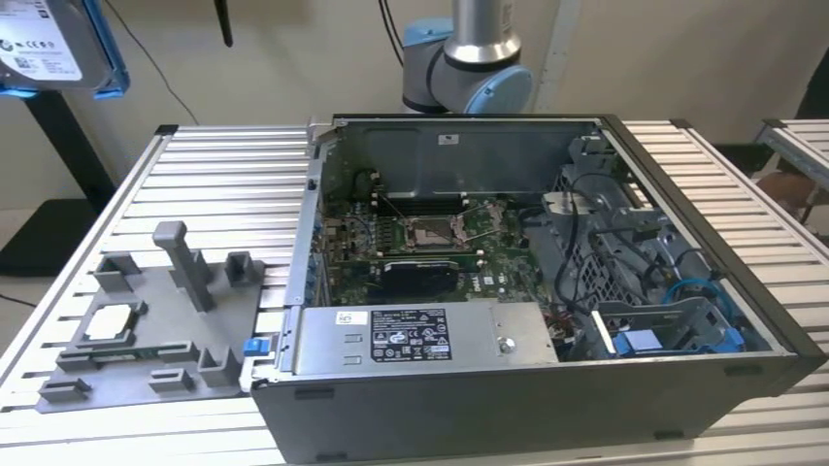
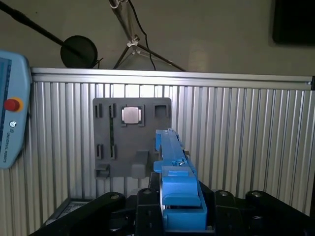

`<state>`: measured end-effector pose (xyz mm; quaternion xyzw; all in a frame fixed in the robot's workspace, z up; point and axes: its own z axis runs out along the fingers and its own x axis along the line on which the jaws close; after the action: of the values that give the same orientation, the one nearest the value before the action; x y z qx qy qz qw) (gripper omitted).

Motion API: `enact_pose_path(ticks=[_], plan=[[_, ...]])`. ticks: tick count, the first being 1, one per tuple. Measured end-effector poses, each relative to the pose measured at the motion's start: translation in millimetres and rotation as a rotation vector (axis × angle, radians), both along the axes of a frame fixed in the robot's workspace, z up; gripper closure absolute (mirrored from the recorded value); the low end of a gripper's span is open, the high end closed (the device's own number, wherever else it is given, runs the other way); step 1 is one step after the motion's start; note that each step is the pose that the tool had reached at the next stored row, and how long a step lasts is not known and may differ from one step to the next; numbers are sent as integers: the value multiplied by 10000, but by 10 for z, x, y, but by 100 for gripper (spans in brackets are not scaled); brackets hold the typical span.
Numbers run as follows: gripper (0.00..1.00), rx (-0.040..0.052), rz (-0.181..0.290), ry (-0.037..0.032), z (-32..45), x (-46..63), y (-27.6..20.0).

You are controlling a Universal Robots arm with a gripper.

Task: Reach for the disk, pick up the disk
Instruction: 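Pick up the disk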

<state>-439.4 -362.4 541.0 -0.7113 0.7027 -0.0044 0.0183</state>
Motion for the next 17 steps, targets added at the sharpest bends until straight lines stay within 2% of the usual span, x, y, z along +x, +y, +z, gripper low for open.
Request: enact_pose_path(ticks=[5, 17], plan=[[100, -1, -1, 3, 0, 104, 0], [100, 0, -1, 23, 0, 467, 0]])
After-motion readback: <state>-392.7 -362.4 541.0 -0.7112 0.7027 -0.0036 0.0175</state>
